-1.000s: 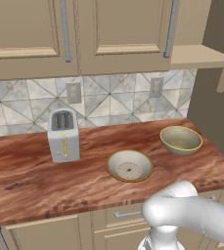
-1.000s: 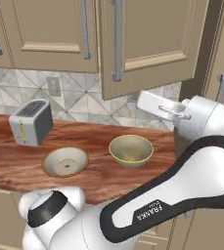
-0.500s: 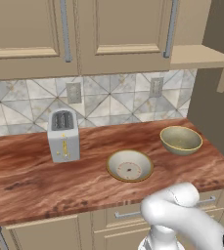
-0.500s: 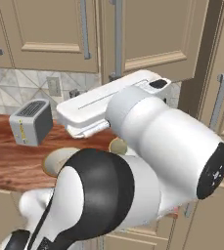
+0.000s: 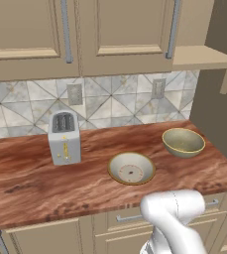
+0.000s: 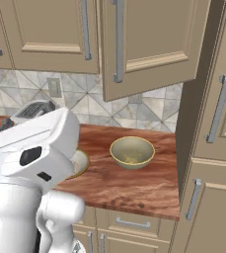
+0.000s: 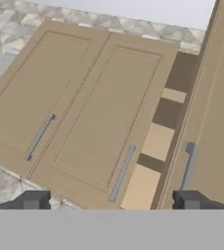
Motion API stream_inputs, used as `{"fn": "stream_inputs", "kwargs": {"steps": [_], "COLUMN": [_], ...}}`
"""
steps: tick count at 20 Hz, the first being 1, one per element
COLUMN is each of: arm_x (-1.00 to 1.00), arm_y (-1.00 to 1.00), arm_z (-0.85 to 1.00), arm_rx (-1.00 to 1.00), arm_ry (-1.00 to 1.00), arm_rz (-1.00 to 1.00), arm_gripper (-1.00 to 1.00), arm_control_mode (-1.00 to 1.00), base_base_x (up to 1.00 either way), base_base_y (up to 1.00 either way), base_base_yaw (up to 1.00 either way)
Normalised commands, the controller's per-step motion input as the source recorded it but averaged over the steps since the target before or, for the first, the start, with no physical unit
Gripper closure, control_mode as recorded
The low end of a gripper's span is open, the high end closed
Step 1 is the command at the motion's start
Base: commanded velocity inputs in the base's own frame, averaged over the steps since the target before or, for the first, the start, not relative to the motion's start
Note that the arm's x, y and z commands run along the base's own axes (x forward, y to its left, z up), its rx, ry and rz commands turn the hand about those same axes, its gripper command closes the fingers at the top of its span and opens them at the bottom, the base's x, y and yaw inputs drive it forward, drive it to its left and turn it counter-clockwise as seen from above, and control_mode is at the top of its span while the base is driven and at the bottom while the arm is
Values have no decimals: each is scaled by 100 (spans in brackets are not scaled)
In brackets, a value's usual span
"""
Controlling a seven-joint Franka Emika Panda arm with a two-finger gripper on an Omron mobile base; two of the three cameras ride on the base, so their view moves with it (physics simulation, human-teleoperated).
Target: Open the cabinet. Pick the bowls from the counter and place them in the cabinet. Then close the cabinet.
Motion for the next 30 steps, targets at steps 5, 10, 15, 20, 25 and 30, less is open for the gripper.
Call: {"fn": "stream_inputs", "kwargs": {"steps": [5,10,15,20,25,30], "arm_x": [-37,-9,11,22,41,54], "arm_y": [100,85,36,4,1,0], "arm_z": [-41,-14,-23,-13,-36,-23], "arm_rx": [7,3,0,5,5,5], "arm_ry": [-7,-16,-10,-2,-8,-14], "arm_rz": [-33,-32,-28,-10,-3,-1], "arm_gripper": [-100,-100,-100,-100,-100,-100], "arm_control_mode": [-100,-100,-100,-100,-100,-100], "base_base_x": [0,0,0,0,0,0], "base_base_y": [0,0,0,0,0,0], "base_base_yaw": [0,0,0,0,0,0]}}
